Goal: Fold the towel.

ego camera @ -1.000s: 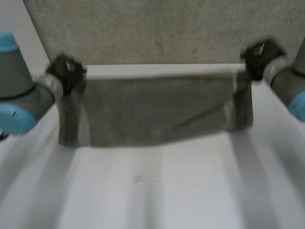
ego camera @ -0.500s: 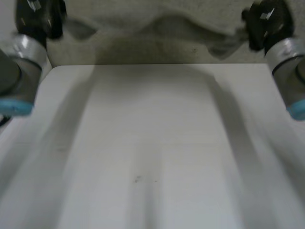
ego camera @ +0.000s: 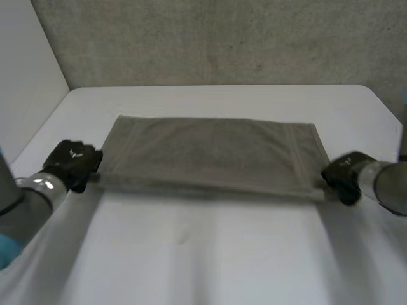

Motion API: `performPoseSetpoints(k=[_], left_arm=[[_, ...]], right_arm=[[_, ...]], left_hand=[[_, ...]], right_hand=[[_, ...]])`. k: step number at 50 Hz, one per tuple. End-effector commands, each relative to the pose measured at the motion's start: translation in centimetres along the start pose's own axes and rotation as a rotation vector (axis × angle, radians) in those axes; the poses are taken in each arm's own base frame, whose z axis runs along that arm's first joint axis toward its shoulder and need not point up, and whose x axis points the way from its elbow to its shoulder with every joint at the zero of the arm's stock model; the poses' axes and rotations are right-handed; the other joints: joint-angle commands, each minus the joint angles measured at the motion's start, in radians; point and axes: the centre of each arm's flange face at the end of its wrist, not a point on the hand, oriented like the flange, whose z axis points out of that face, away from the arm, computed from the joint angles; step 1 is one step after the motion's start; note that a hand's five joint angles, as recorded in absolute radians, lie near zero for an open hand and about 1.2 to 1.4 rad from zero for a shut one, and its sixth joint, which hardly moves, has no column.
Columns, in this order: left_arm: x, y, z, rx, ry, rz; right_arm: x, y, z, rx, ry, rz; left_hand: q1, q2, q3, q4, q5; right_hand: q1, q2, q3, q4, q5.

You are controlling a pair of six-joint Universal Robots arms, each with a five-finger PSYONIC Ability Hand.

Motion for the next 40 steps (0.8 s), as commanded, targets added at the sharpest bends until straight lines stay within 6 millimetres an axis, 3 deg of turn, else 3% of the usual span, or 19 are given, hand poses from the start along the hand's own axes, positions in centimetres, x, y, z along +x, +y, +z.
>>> performPoseSetpoints(k=[1,3,8,13,14,15,16,17,19,20,21,23,26,28,30,40], left_arm=[[0.2,-1.2,-8.1,-0.193,0.126,0.036],[0.4,-1.5,-9.2,-0.2,0.145,0.039],[0.6,-2.4,-9.9,-0.135,0.175,0.05],[0.3,-2.5,-8.2,-0.081,0.167,0.054],[0.4,-2.3,-6.9,-0.067,0.164,0.068],[0.4,-2.3,-6.9,-0.066,0.164,0.068],[0.4,-2.1,-5.6,-0.056,0.156,0.075],[0.3,-1.9,-4.3,-0.043,0.151,0.074],[0.5,-1.7,-3.1,-0.032,0.153,0.077],[0.6,-1.4,-1.8,-0.023,0.155,0.081],[0.6,-1.4,-1.8,-0.023,0.155,0.081],[0.8,-1.3,1.0,0.014,0.135,0.096],[0.8,-1.4,2.4,0.036,0.113,0.101],[0.5,-1.5,4.7,0.076,0.057,0.096],[0.3,-1.7,5.8,0.103,0.03,0.085],[0.6,-2.6,10.5,0.188,-0.018,0.059]], right_arm=[[0.0,2.8,-4.9,-0.123,-0.049,-0.126],[-0.1,3.0,-6.6,-0.109,-0.035,-0.173],[-0.3,2.8,-7.0,-0.073,-0.041,-0.184],[0.2,1.8,-6.0,0.0,0.002,-0.177],[0.2,1.8,-6.0,0.001,0.002,-0.177],[0.4,1.8,-4.9,0.013,0.016,-0.155],[0.8,1.6,-3.7,0.025,0.038,-0.129],[0.8,1.6,-3.7,0.025,0.039,-0.129],[1.9,1.0,-1.4,0.045,0.077,-0.084],[1.9,1.0,-1.4,0.046,0.077,-0.084],[1.9,0.5,-0.5,0.055,0.082,-0.076],[2.0,0.0,0.3,0.072,0.088,-0.073],[2.1,-1.0,2.3,0.091,0.102,-0.065],[2.1,-1.3,3.3,0.097,0.11,-0.058],[2.4,-1.9,5.3,0.119,0.133,-0.048],[2.6,-3.6,9.7,0.199,0.225,-0.066]], left_hand=[[0.19,0.179,0.179,0.178,0.18],[0.19,0.179,0.179,0.178,0.18],[0.19,0.179,0.179,0.178,0.18],[0.19,0.179,0.179,0.178,0.18],[0.19,0.179,0.179,0.178,0.18],[0.19,0.179,0.179,0.178,0.18],[0.19,0.179,0.179,0.178,0.18],[0.19,0.179,0.179,0.178,0.18],[0.19,0.179,0.179,0.178,0.18],[0.19,0.179,0.179,0.178,0.18],[0.19,0.179,0.179,0.178,0.18],[0.19,0.179,0.179,0.178,0.18],[0.19,0.179,0.179,0.178,0.18],[0.19,0.179,0.179,0.178,0.18],[0.19,0.179,0.179,0.178,0.18],[0.19,0.179,0.179,0.178,0.18]], right_hand=[[0.44,0.216,0.201,0.2,0.237],[0.44,0.216,0.201,0.2,0.237],[0.44,0.216,0.201,0.2,0.237],[0.44,0.216,0.201,0.2,0.237],[0.44,0.216,0.201,0.2,0.237],[0.44,0.216,0.201,0.2,0.237],[0.44,0.216,0.201,0.2,0.237],[0.44,0.216,0.201,0.2,0.237],[0.44,0.216,0.201,0.2,0.237],[0.44,0.216,0.201,0.2,0.237],[0.44,0.216,0.201,0.2,0.237],[0.44,0.216,0.201,0.2,0.237],[0.44,0.216,0.201,0.2,0.237],[0.44,0.216,0.201,0.2,0.237],[0.44,0.216,0.201,0.2,0.237],[0.44,0.216,0.201,0.2,0.237]])
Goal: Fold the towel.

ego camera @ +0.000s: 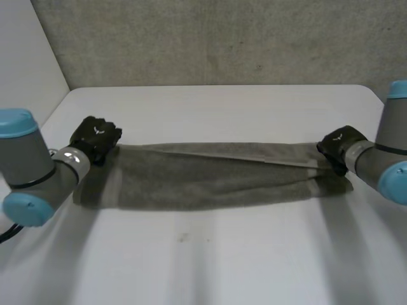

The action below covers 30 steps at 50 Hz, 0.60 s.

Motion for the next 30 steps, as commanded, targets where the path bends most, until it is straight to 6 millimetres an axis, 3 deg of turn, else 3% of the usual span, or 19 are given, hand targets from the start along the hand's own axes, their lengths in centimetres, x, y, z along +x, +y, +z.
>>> performPoseSetpoints(k=[1,5,10,11,12,13,14,15,16,18,21,26,30], left_arm=[[0.0,0.1,3.5,0.042,-0.044,-0.005],[0.3,0.6,5.3,0.038,-0.058,-0.001],[0.6,0.9,5.9,0.039,-0.053,0.001],[0.6,0.9,5.9,0.039,-0.053,0.001],[0.6,0.8,6.1,0.042,-0.053,0.002],[0.6,0.8,6.1,0.045,-0.054,0.004],[0.6,0.8,6.1,0.045,-0.054,0.004],[0.6,0.6,6.1,0.051,-0.057,0.005],[0.2,0.4,6.1,0.055,-0.071,0.009],[0.1,-0.1,6.2,0.065,-0.079,0.01],[-0.1,-1.6,6.1,0.095,-0.097,0.015],[-1.5,-3.7,5.5,0.136,-0.133,0.017],[-2.5,-5.3,4.5,0.162,-0.154,0.02]], right_arm=[[-0.1,-0.6,3.2,0.053,0.075,-0.014],[-0.3,-0.4,4.6,0.044,0.099,-0.017],[-0.9,-0.5,5.2,0.05,0.099,-0.023],[-0.9,-0.6,5.2,0.052,0.102,-0.023],[-0.9,-0.6,5.2,0.051,0.107,-0.023],[-0.9,-0.6,5.2,0.051,0.107,-0.023],[-0.7,-0.7,5.2,0.05,0.119,-0.022],[-0.2,-1.0,5.2,0.051,0.148,-0.02],[-0.2,-1.0,5.3,0.051,0.148,-0.02],[0.4,-1.3,5.2,0.057,0.184,-0.013],[1.7,-2.4,4.8,0.092,0.244,0.03],[4.8,-4.9,1.8,0.194,0.319,0.171],[5.6,-5.6,0.0,0.224,0.318,0.209]], left_hand=[[0.189,0.178,0.179,0.178,0.179],[0.189,0.178,0.179,0.178,0.179],[0.189,0.178,0.179,0.178,0.179],[0.189,0.178,0.179,0.178,0.179],[0.189,0.178,0.179,0.178,0.179],[0.12,0.109,0.11,0.109,0.11],[0.119,0.108,0.109,0.108,0.109],[-0.413,-0.423,-0.423,-0.424,-0.422],[-0.813,-0.824,-0.824,-0.825,-0.823],[-0.948,-0.959,-0.959,-0.959,-0.958],[-0.949,-0.96,-0.96,-0.961,-0.959],[-0.949,-0.96,-0.96,-0.961,-0.959],[-0.949,-0.96,-0.96,-0.961,-0.959]], right_hand=[[0.44,0.216,0.201,0.2,0.236],[0.44,0.216,0.201,0.2,0.236],[0.44,0.216,0.201,0.2,0.236],[0.336,0.113,0.098,0.097,0.133],[-0.069,-0.293,-0.307,-0.309,-0.272],[-0.073,-0.297,-0.311,-0.313,-0.276],[-0.524,-0.747,-0.762,-0.763,-0.727],[-0.782,-1.006,-1.02,-1.022,-0.985],[-0.782,-1.006,-1.02,-1.022,-0.985],[-0.782,-1.006,-1.02,-1.022,-0.985],[-0.782,-1.006,-1.02,-1.022,-0.985],[-0.782,-1.006,-1.02,-1.022,-0.985],[-0.782,-1.006,-1.02,-1.022,-0.985]])
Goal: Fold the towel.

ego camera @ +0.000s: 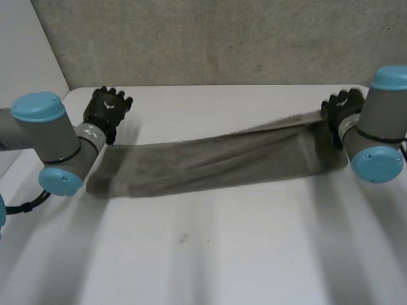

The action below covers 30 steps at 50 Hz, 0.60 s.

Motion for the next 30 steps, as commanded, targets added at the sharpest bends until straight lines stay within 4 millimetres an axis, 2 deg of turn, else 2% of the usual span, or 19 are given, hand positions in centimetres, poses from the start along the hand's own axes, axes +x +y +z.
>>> performPoseSetpoints(k=[1,5,7,13,14,15,16,17,21,22,23,29,30], left_arm=[[-2.1,-3.3,-0.9,0.058,-0.048,0.005],[-2.8,-4.5,-2.1,0.068,-0.052,-0.017],[-2.9,-4.7,-2.5,0.066,-0.05,-0.029],[-2.6,-4.5,-3.8,0.043,-0.033,-0.055],[-2.6,-4.5,-3.8,0.043,-0.033,-0.055],[-2.3,-4.2,-4.0,0.033,-0.023,-0.057],[-2.3,-4.2,-4.0,0.032,-0.023,-0.057],[-2.0,-3.9,-4.2,0.023,-0.016,-0.059],[-1.5,-3.3,-4.5,0.0,-0.001,-0.064],[-1.5,-3.3,-4.5,0.0,-0.001,-0.064],[-1.5,-3.0,-4.6,-0.009,0.002,-0.066],[-1.5,-2.5,-5.2,-0.028,0.006,-0.071],[-1.4,-2.5,-5.3,-0.031,0.008,-0.071]], right_arm=[[3.8,-3.4,-3.3,0.09,0.046,0.147],[4.0,-3.9,-4.8,0.11,0.014,0.156],[3.9,-3.2,-5.5,0.096,-0.031,0.153],[2.6,-1.2,-5.8,0.045,-0.097,0.145],[2.1,-0.7,-5.8,0.029,-0.111,0.141],[2.1,-0.7,-5.8,0.029,-0.112,0.14],[1.8,-0.4,-5.8,0.018,-0.122,0.14],[1.7,0.0,-5.8,0.007,-0.126,0.143],[2.1,0.7,-5.7,-0.02,-0.124,0.152],[2.3,1.2,-5.9,-0.058,-0.139,0.152],[2.4,1.7,-6.3,-0.106,-0.167,0.155],[2.7,2.7,-8.0,-0.238,-0.269,0.167],[3.1,2.8,-8.2,-0.255,-0.269,0.172]], left_hand=[[-0.011,-0.005,-0.004,-0.005,-0.003],[-0.011,-0.005,-0.004,-0.005,-0.003],[-0.011,-0.005,-0.004,-0.005,-0.003],[-0.011,-0.005,-0.004,-0.005,-0.003],[-0.011,-0.005,-0.004,-0.005,-0.003],[-0.011,-0.005,-0.004,-0.005,-0.003],[-0.011,-0.005,-0.004,-0.005,-0.003],[-0.011,-0.005,-0.004,-0.005,-0.003],[-0.011,-0.005,-0.004,-0.005,-0.003],[-0.011,-0.005,-0.004,-0.005,-0.003],[-0.011,-0.005,-0.004,-0.005,-0.003],[-0.011,-0.005,-0.004,-0.005,-0.003],[-0.014,-0.008,-0.007,-0.008,-0.006]], right_hand=[[-0.037,-0.082,-0.04,-0.061,-0.067],[-0.037,-0.082,-0.04,-0.061,-0.067],[-0.037,-0.082,-0.04,-0.061,-0.067],[-0.037,-0.082,-0.04,-0.061,-0.067],[0.124,0.078,0.12,0.1,0.093],[0.126,0.08,0.123,0.102,0.096],[0.51,0.464,0.506,0.486,0.479],[0.7,0.654,0.696,0.675,0.669],[0.816,0.77,0.813,0.792,0.786],[1.104,1.058,1.1,1.08,1.073],[1.184,1.139,1.181,1.16,1.154],[1.185,1.139,1.181,1.161,1.155],[0.965,0.919,0.962,0.941,0.935]])
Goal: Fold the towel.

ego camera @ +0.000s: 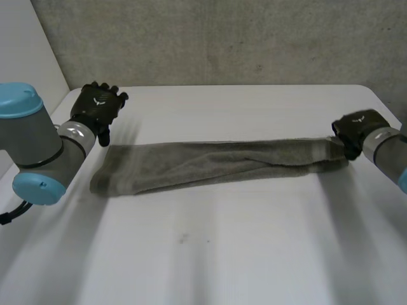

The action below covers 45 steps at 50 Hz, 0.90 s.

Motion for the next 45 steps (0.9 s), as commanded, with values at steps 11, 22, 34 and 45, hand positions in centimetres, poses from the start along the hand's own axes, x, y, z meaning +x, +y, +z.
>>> performPoseSetpoints(k=[11,22,34,45], left_arm=[[0.4,0.7,-1.0,-0.027,0.015,-0.006],[0.7,0.6,-1.8,-0.037,0.029,-0.008],[0.9,0.8,-2.3,-0.045,0.036,-0.011],[1.1,1.1,-2.4,-0.053,0.041,-0.021]], right_arm=[[1.6,0.2,-2.0,0.007,-0.015,0.043],[-0.4,2.2,-2.1,-0.016,-0.073,0.09],[-3.3,5.4,-1.6,0.092,-0.038,0.069],[-4.5,5.5,0.4,0.212,0.009,0.032]], left_hand=[[0.01,0.019,0.013,0.018,0.02],[0.001,0.011,0.005,0.01,0.012],[-0.002,0.008,0.002,0.007,0.009],[-0.002,0.008,0.002,0.007,0.009]], right_hand=[[-0.676,-0.882,-0.884,-0.896,-0.854],[-0.629,-0.835,-0.837,-0.85,-0.807],[-0.452,-0.659,-0.66,-0.673,-0.631],[-0.138,-0.344,-0.346,-0.359,-0.317]])
